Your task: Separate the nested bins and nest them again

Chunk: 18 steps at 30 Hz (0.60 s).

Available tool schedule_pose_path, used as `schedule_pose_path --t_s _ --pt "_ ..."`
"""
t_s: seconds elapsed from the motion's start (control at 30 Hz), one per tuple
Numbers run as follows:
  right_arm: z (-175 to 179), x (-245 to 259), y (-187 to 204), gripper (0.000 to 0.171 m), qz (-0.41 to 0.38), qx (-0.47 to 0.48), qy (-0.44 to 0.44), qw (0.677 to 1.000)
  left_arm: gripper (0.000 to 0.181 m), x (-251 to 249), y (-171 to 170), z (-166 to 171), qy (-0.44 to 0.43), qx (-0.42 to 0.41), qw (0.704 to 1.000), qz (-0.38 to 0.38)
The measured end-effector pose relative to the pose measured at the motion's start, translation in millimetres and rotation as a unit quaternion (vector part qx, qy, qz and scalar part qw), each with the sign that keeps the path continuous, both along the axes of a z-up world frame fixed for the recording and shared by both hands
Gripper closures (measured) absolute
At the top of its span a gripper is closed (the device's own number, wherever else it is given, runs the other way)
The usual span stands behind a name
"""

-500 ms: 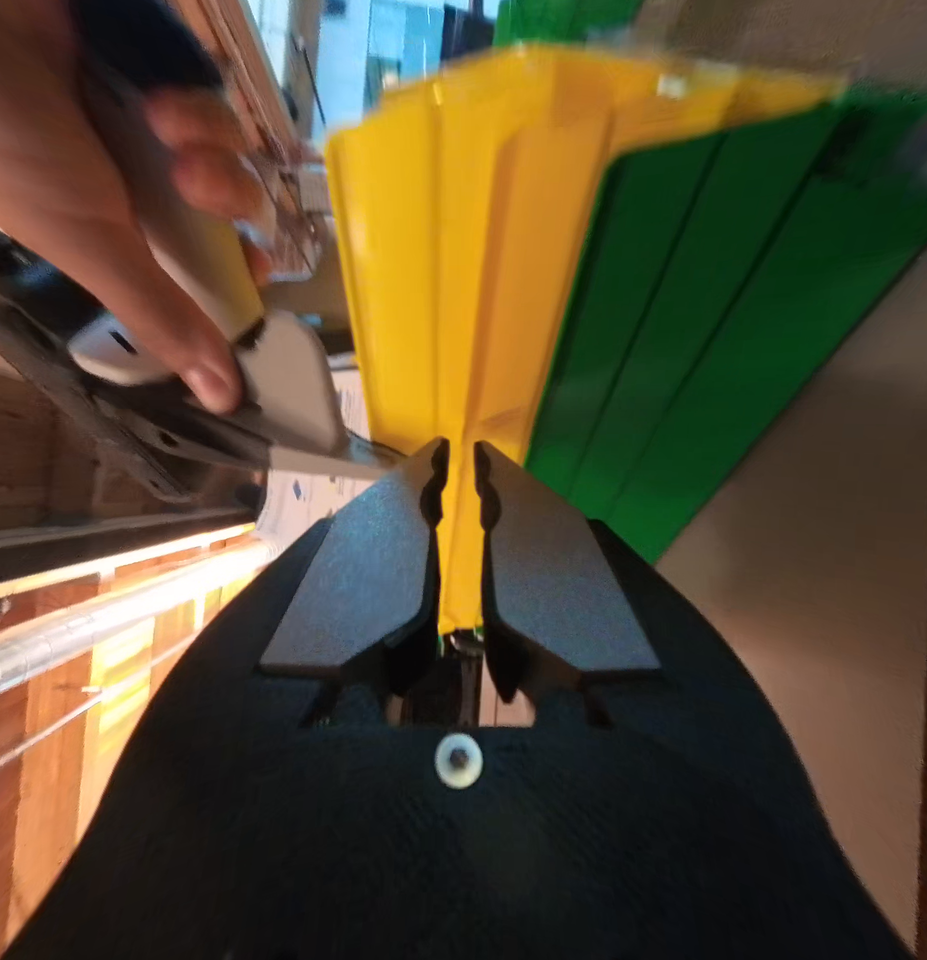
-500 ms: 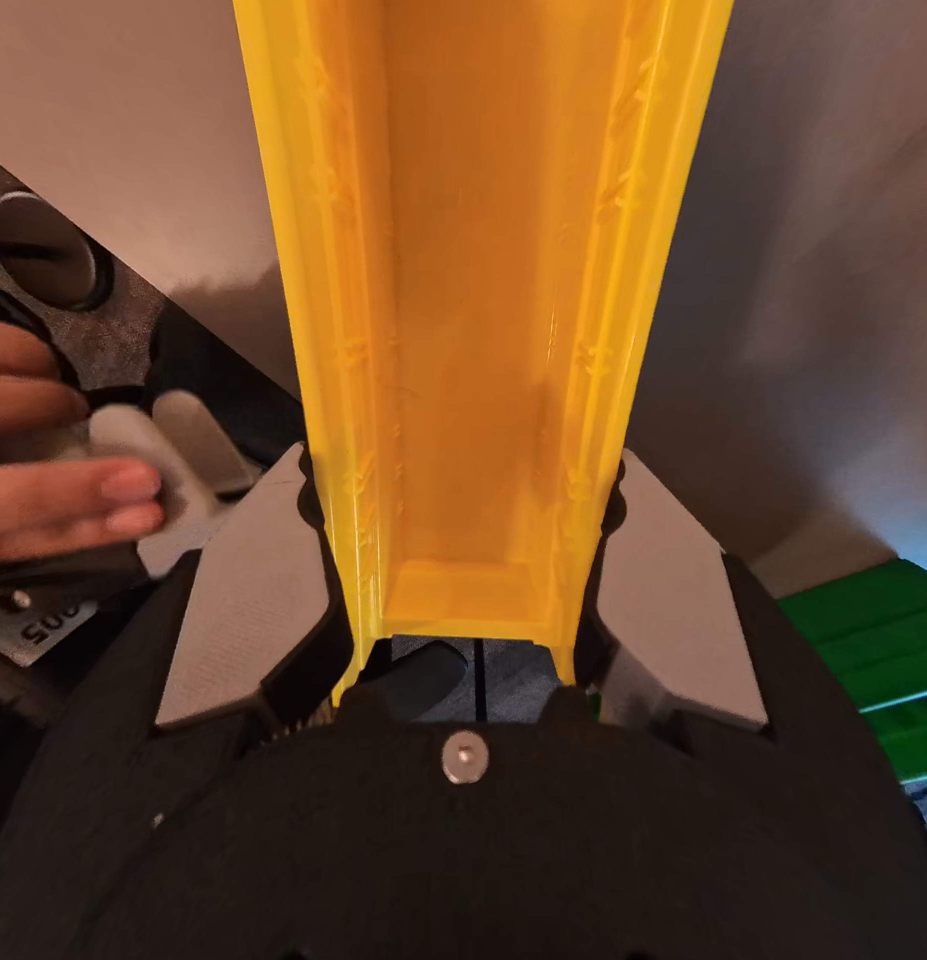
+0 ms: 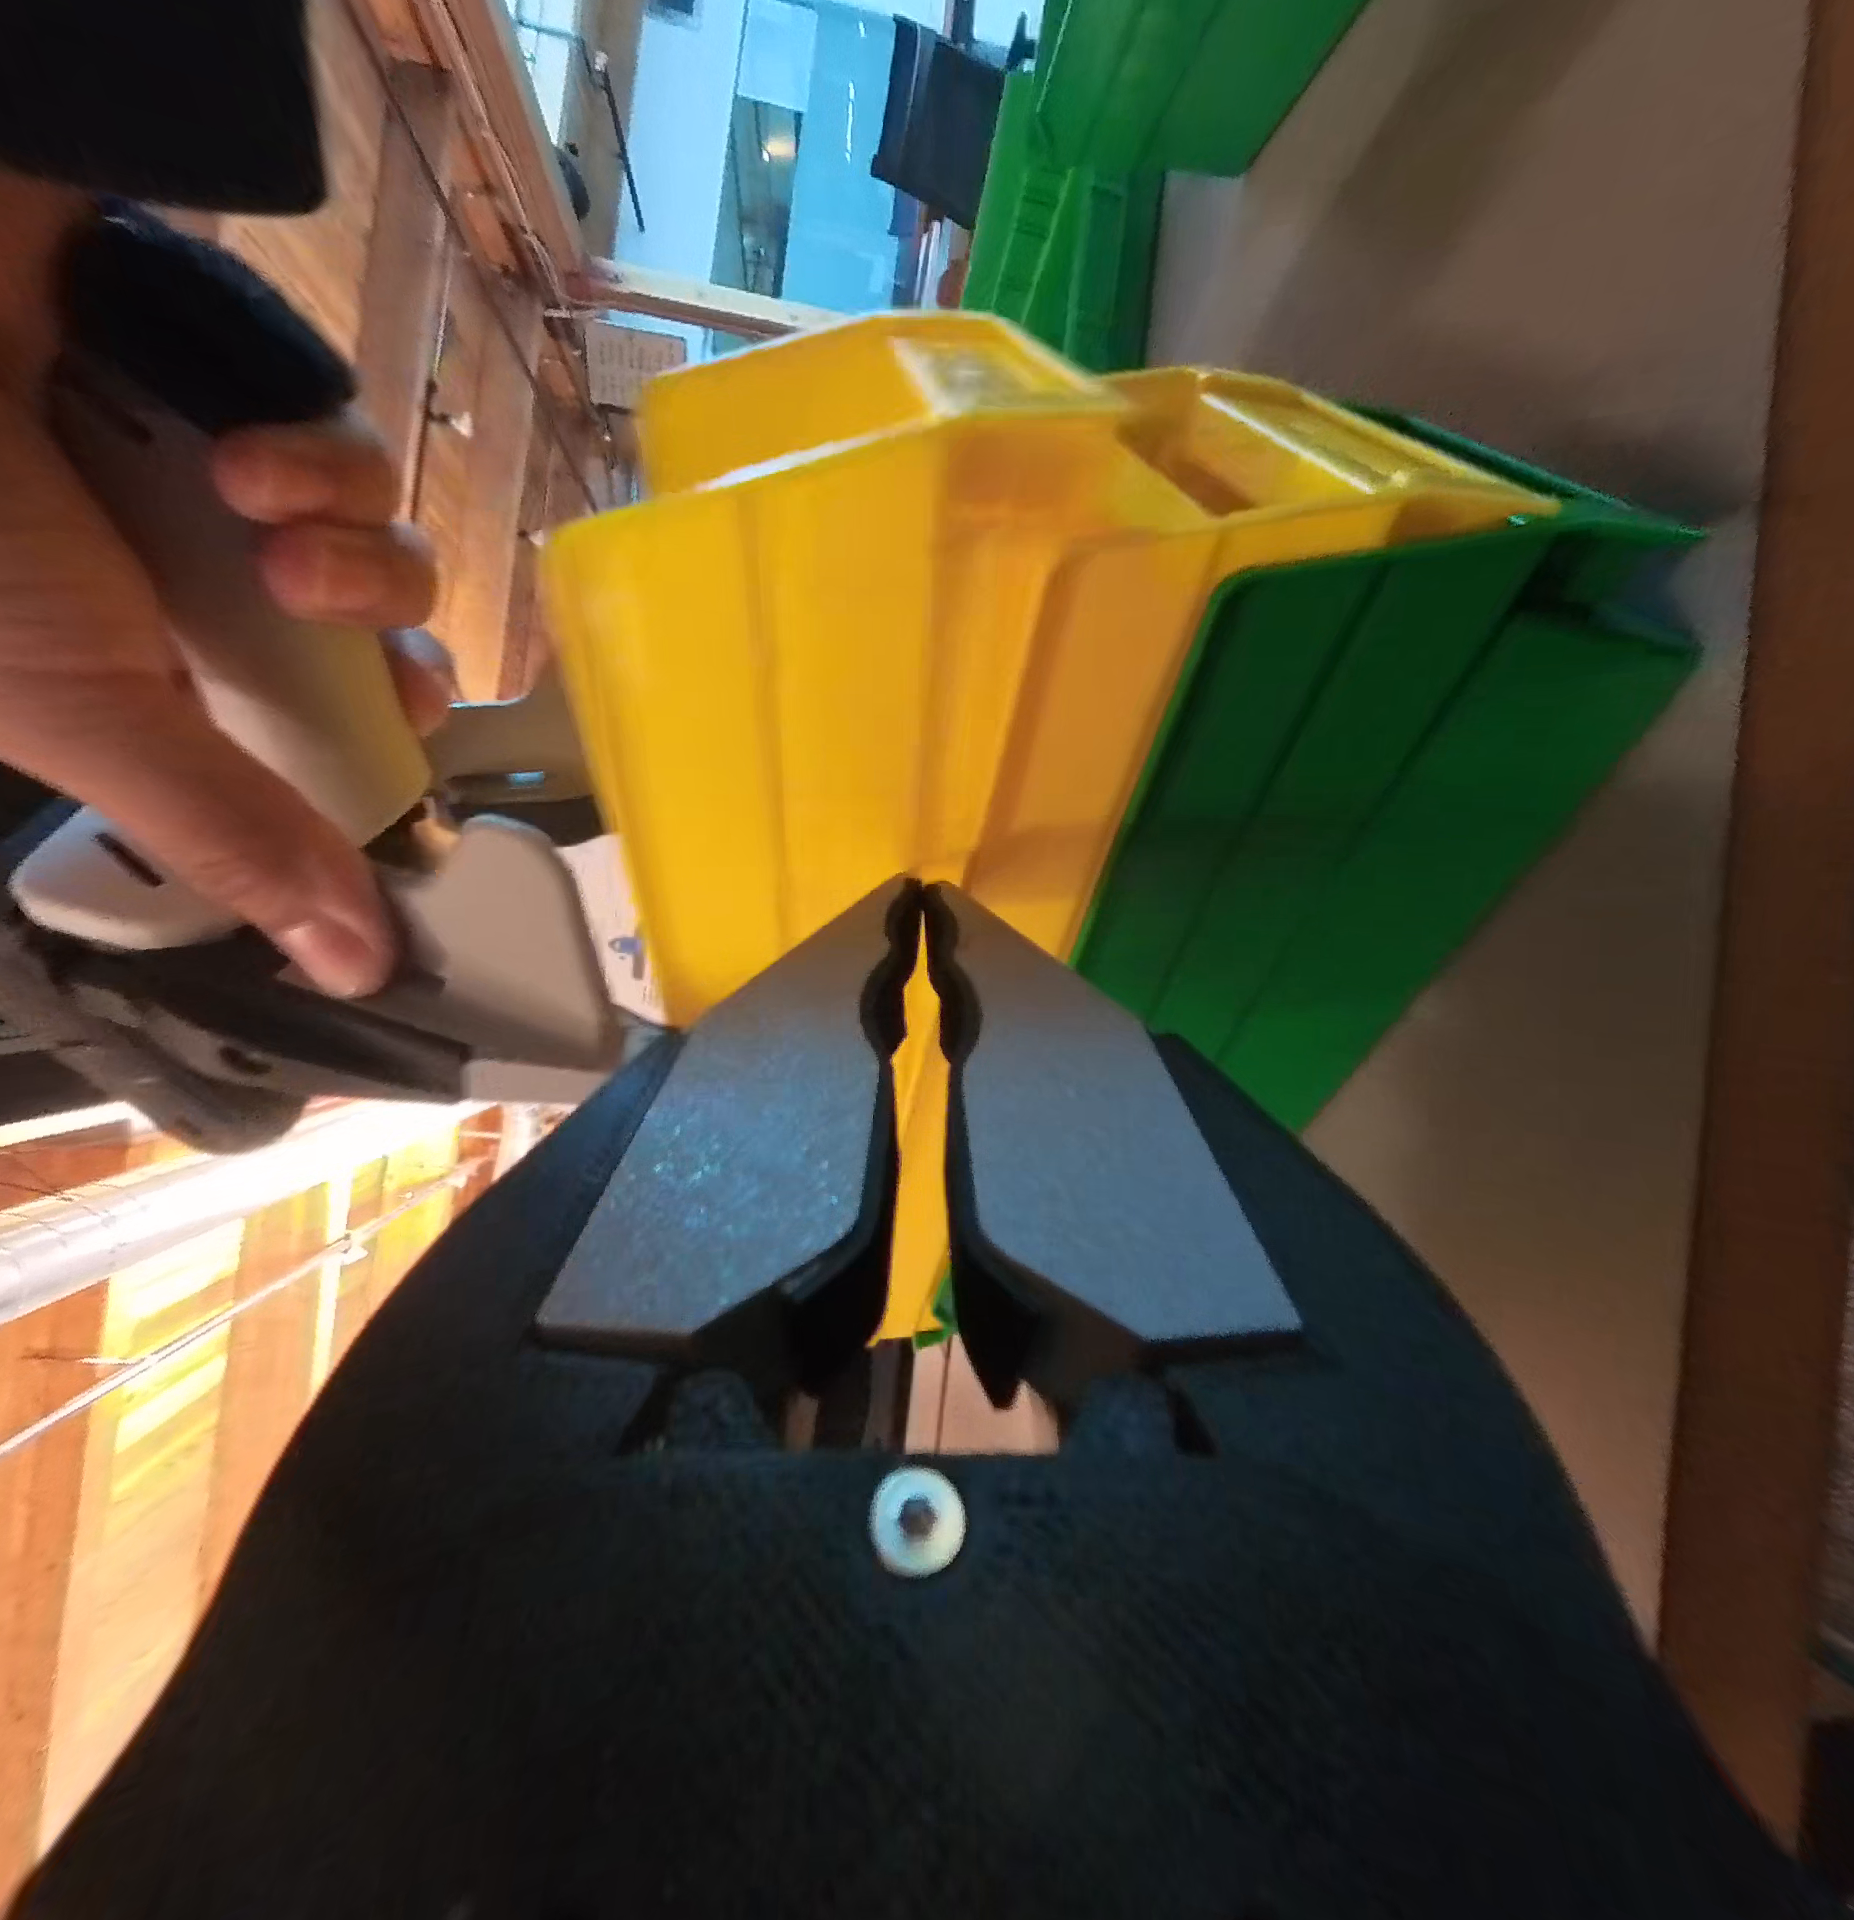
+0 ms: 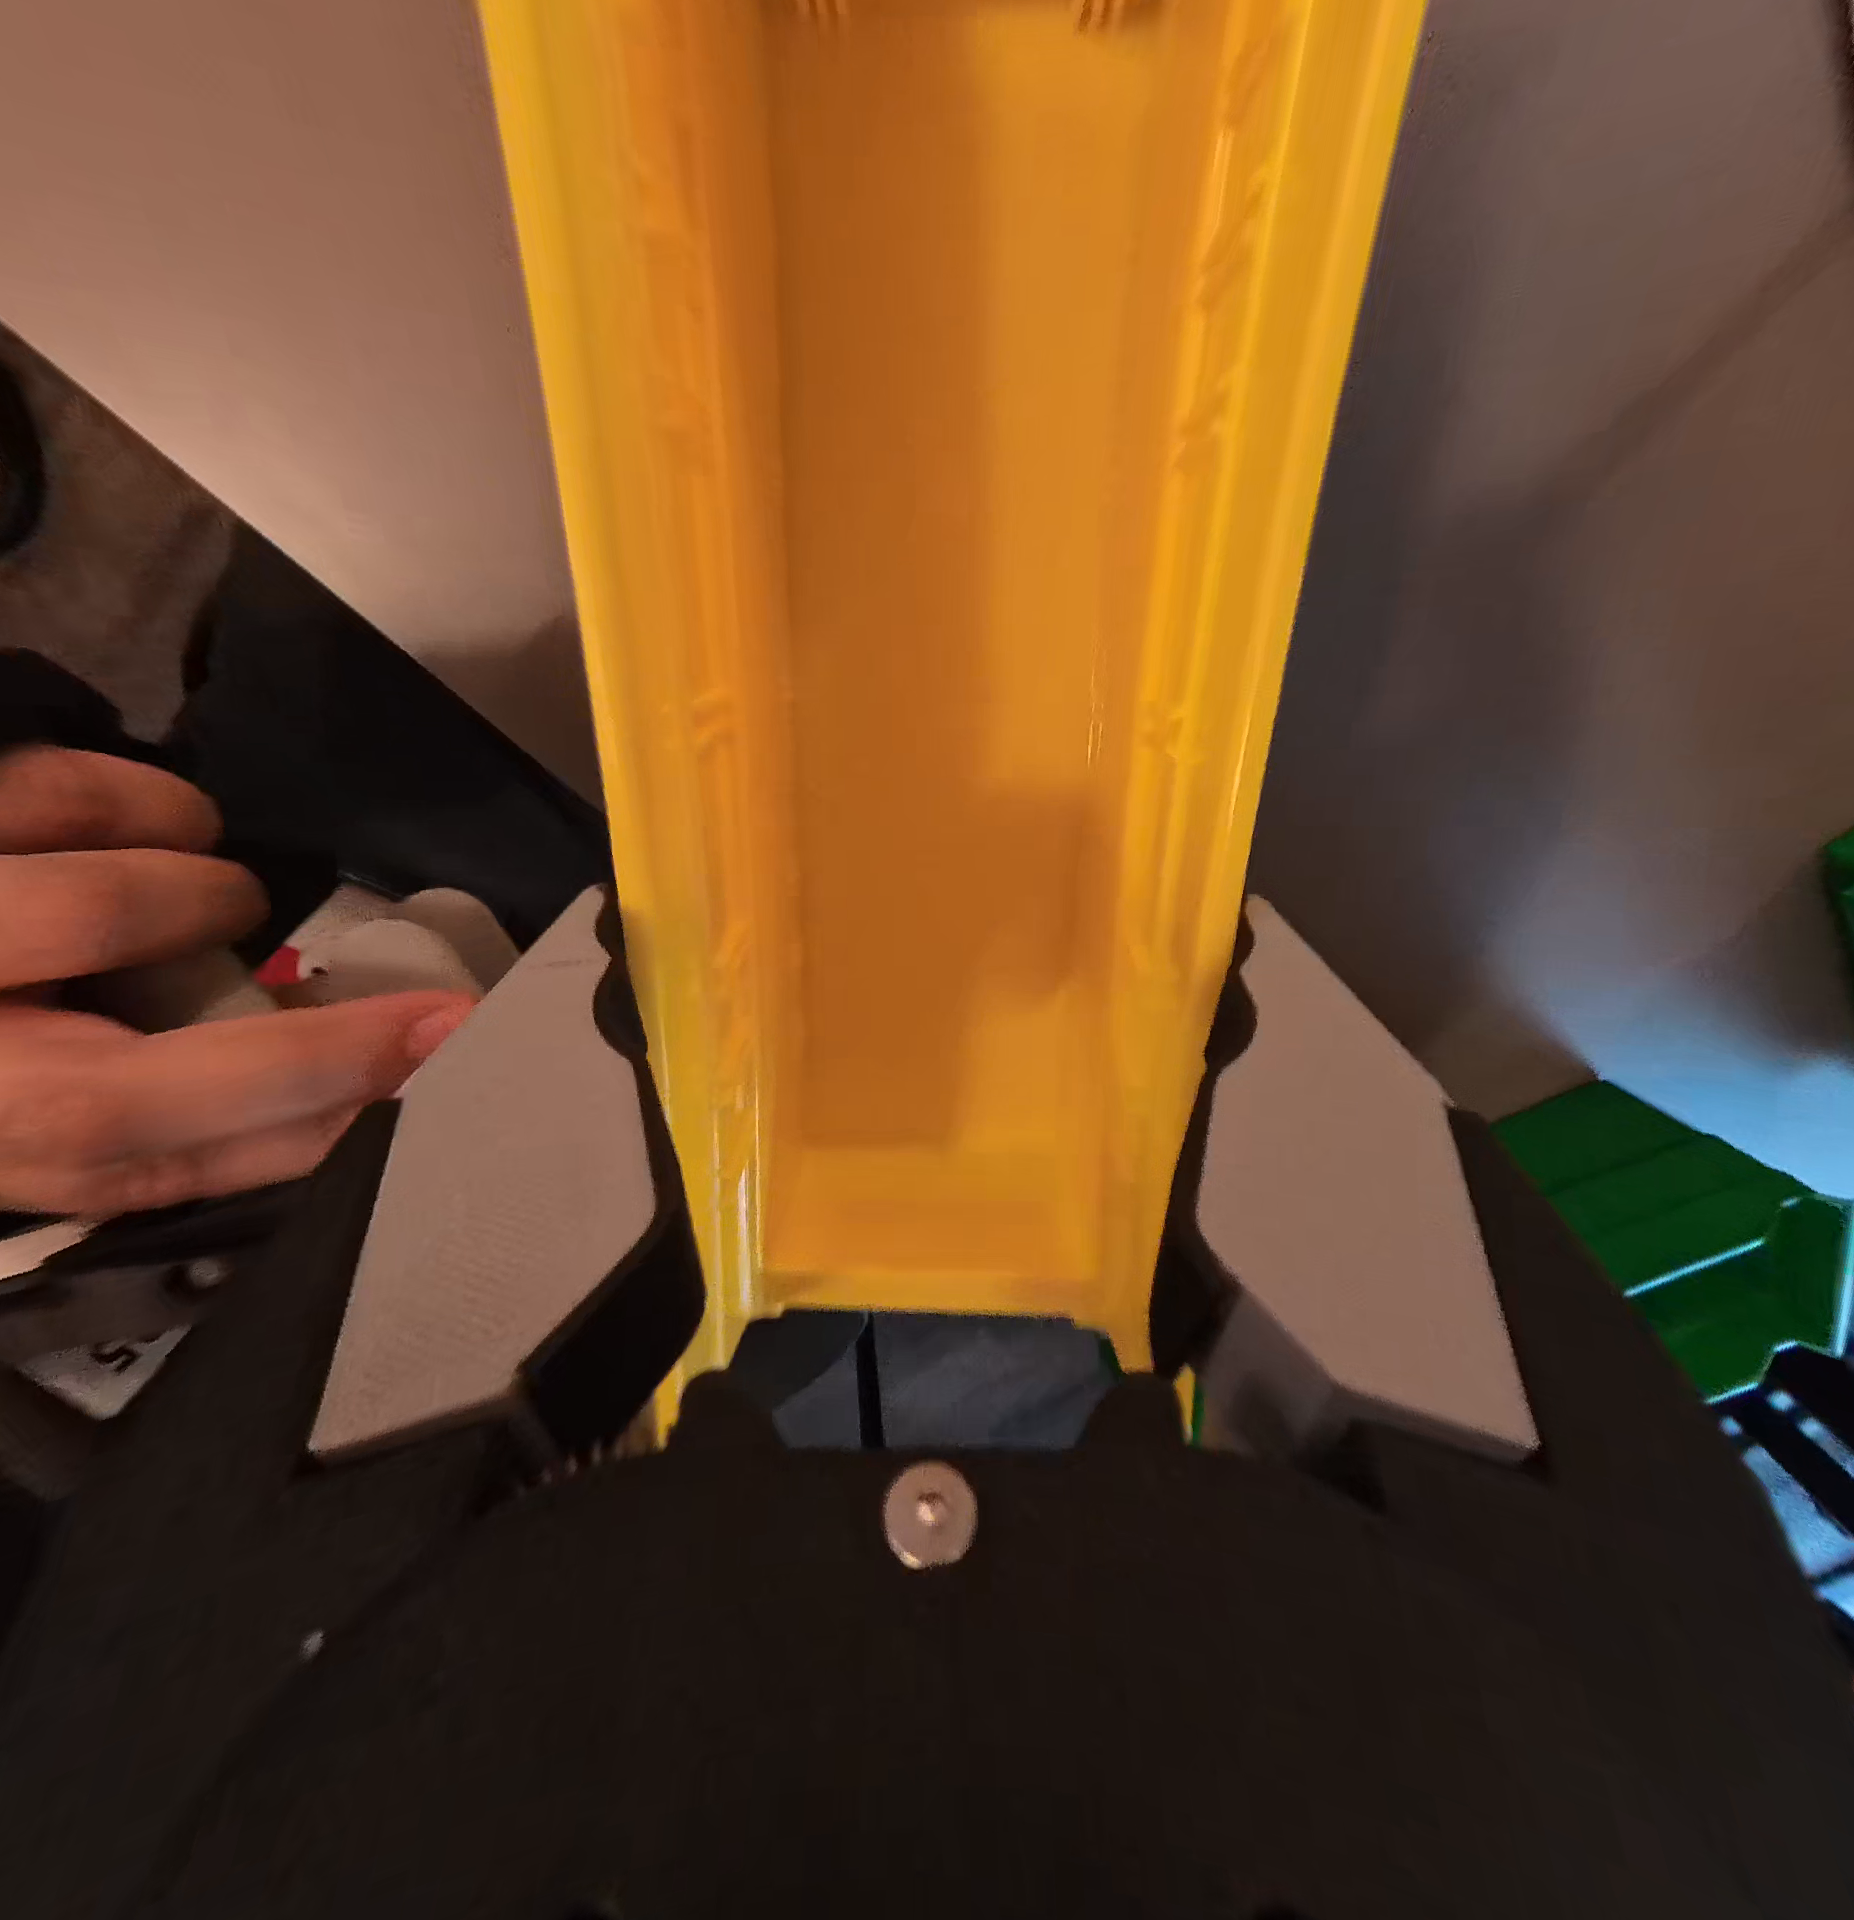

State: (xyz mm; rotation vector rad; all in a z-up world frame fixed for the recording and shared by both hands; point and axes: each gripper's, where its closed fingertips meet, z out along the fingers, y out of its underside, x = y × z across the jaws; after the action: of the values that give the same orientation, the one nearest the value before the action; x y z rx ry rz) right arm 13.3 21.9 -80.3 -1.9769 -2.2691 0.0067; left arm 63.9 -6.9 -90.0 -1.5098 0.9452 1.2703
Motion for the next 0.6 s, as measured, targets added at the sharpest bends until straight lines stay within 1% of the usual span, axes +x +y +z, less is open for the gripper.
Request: schedule_pose_path --t_s 0.07,0.13,0.23,0.27,0.33,0.37,0.43,0.47,0.53,0.6 --pt "17 -7 -3 0.061 -0.001 -0.006 0.026 1.000 0.181 -2 0 -1 0.001 -0.002 1.000 0.003" --pt "32 -7 -4 0.059 -0.003 -0.004 0.034 0.999 0.181 -3 0 -1 -0.002 -0.003 1.000 0.003" --pt "48 -6 1 0.061 -0.002 0.006 0.061 0.998 0.181 -16 0 -13 -0.012 -0.033 0.999 0.025" --pt "53 -4 3 0.063 -0.006 0.001 0.074 0.997 0.178 -20 0 -16 -0.011 -0.037 0.999 0.032" --pt "61 0 6 0.064 -0.012 -0.016 0.103 0.994 0.166 -22 0 -19 -0.016 -0.043 0.998 0.032" --pt "66 3 9 0.065 -0.016 -0.021 0.121 0.992 0.156 -17 0 -20 -0.036 -0.045 0.998 0.023" --pt "80 12 17 0.065 -0.018 -0.011 0.174 0.985 0.135 5 -1 -24 -0.132 -0.073 0.989 -0.008" --pt "88 17 21 0.066 -0.020 -0.006 0.206 0.978 0.125 19 -1 -20 -0.182 -0.078 0.980 -0.021" --pt "101 32 27 0.066 -0.031 -0.013 0.266 0.963 0.105 46 -2 4 -0.243 -0.045 0.967 -0.060" --pt "108 49 33 0.065 -0.048 -0.036 0.311 0.949 0.111 69 -5 25 -0.259 -0.004 0.960 -0.109"
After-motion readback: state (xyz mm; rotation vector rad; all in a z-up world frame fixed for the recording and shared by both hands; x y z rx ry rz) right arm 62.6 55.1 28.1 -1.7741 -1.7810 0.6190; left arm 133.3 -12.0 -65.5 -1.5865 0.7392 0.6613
